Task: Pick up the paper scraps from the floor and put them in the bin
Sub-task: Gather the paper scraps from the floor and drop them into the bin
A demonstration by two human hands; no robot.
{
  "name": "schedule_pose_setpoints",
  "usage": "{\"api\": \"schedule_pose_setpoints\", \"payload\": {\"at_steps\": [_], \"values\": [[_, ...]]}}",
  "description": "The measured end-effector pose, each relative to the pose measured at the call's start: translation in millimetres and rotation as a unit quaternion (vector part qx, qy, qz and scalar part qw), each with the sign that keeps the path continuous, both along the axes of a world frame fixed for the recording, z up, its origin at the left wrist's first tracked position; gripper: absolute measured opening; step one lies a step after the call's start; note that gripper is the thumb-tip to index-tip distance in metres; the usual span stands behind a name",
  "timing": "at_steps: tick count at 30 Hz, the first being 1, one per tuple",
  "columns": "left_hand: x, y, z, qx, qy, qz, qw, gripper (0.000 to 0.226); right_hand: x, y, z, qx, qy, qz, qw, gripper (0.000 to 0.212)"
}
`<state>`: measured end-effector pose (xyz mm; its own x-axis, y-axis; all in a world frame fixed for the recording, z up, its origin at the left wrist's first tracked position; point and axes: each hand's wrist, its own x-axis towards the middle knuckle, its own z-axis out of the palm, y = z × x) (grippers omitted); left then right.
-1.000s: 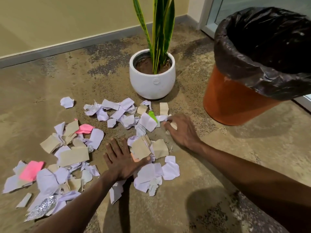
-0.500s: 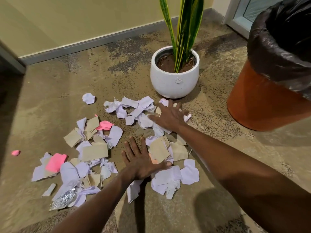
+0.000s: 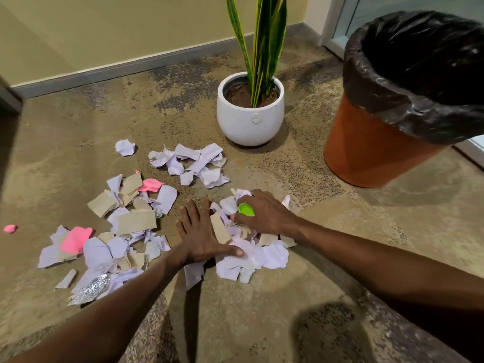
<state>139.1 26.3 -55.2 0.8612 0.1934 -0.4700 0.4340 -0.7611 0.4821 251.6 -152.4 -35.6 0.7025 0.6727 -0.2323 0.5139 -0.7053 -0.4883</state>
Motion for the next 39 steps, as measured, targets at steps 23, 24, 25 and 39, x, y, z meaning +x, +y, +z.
{"api": "schedule_pose_setpoints", "payload": {"at_steps": [23,24,25,39], "values": [[-35,-38,8,0.101,-0.169,-0.171,0.965,0.062,-31,-29,-2,-0.072,-0.049,0.137,0.987,0.067],[-36,-38,8,0.080,-0.174,-0.165,0.967,0.057,-33,-30,-1,-0.057,-0.035,0.131,0.989,0.061],[-36,-38,8,0.058,-0.179,-0.159,0.969,0.054,-33,-32,0,-0.047,-0.025,0.123,0.991,0.057],[17,-6,73,-0.073,-0.259,-0.015,0.963,0.026,21,-62,85,0.111,0.190,-0.151,0.964,0.024]]}}
